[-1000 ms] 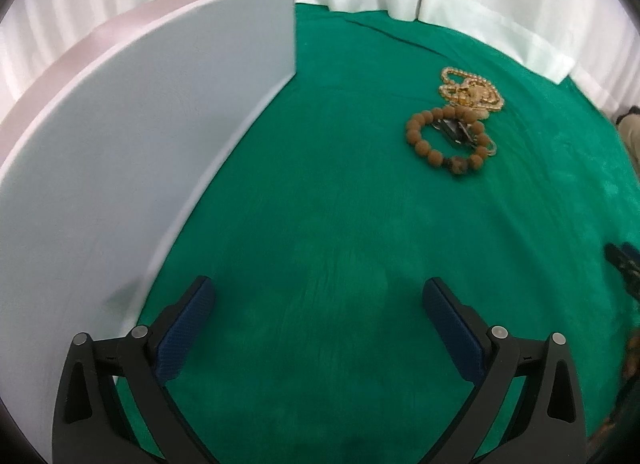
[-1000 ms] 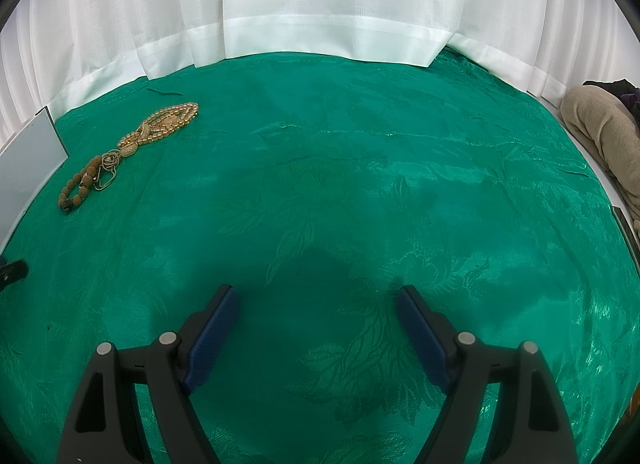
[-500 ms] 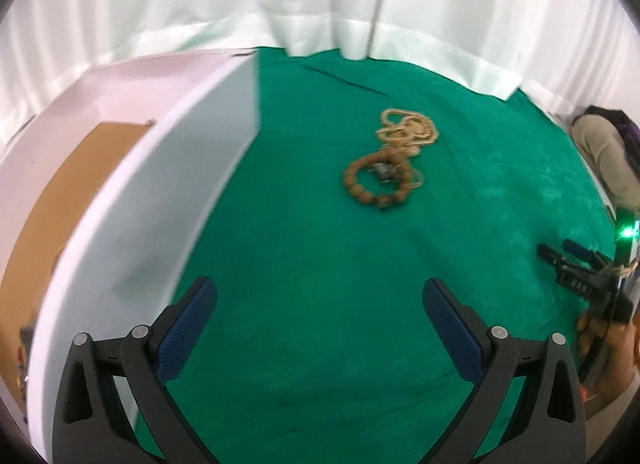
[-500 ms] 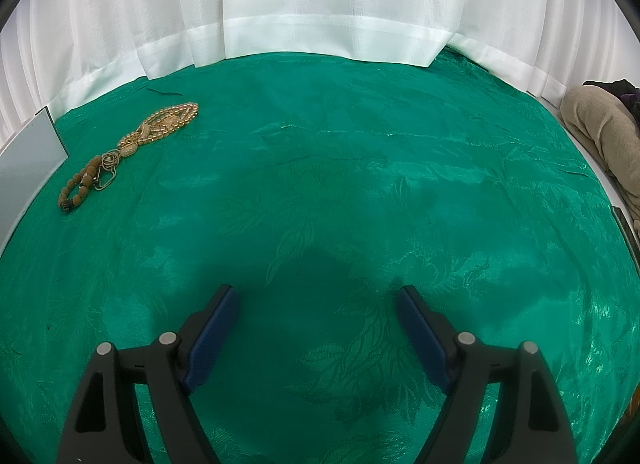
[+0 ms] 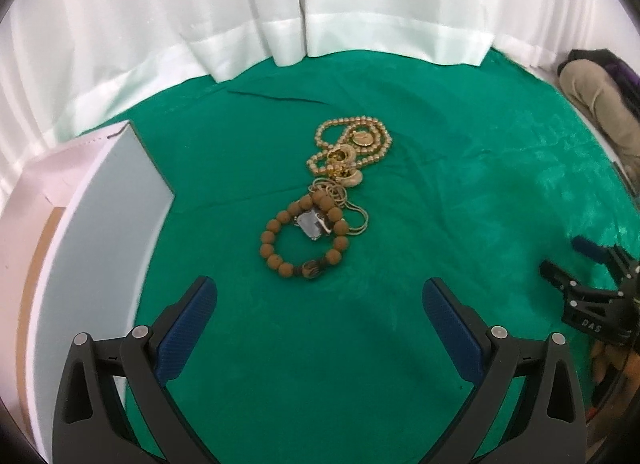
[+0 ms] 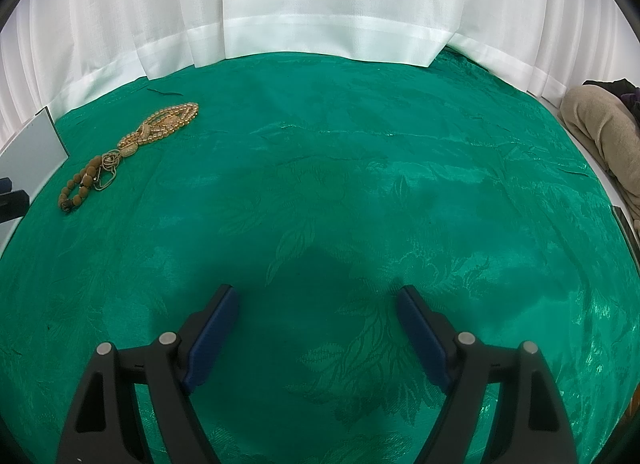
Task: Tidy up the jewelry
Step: 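Move the left tool toward the brown wooden-bead bracelet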
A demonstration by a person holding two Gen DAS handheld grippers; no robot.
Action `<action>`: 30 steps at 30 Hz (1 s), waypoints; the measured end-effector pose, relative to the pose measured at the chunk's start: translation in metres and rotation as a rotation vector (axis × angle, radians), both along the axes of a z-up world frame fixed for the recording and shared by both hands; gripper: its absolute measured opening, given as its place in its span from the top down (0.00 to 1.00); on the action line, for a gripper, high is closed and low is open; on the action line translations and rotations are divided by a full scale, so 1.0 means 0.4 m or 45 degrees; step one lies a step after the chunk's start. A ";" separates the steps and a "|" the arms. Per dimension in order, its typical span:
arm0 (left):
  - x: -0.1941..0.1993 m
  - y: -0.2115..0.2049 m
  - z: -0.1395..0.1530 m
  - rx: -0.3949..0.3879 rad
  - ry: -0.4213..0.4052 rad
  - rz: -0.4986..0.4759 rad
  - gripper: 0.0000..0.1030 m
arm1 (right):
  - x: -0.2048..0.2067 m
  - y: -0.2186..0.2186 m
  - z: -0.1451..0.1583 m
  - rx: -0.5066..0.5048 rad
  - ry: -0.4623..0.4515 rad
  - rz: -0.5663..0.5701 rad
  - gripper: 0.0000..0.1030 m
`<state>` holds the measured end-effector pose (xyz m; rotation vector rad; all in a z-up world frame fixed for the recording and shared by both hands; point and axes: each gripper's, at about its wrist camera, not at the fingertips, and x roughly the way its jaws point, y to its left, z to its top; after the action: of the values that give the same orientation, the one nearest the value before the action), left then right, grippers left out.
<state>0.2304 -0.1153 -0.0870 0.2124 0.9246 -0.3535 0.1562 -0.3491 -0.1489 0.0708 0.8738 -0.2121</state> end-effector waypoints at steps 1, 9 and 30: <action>-0.005 0.007 0.000 -0.013 -0.002 -0.001 0.00 | -0.001 -0.001 0.000 0.000 0.000 0.000 0.19; -0.056 0.019 0.045 -0.057 -0.213 0.003 0.00 | -0.001 -0.001 0.000 0.000 0.001 0.000 0.19; -0.032 0.044 0.049 -0.094 -0.150 0.055 0.00 | -0.001 -0.001 0.000 0.000 0.002 0.001 0.19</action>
<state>0.2176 -0.0977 -0.0674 0.1435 0.7977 -0.3315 0.1560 -0.3495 -0.1490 0.0703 0.8750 -0.2117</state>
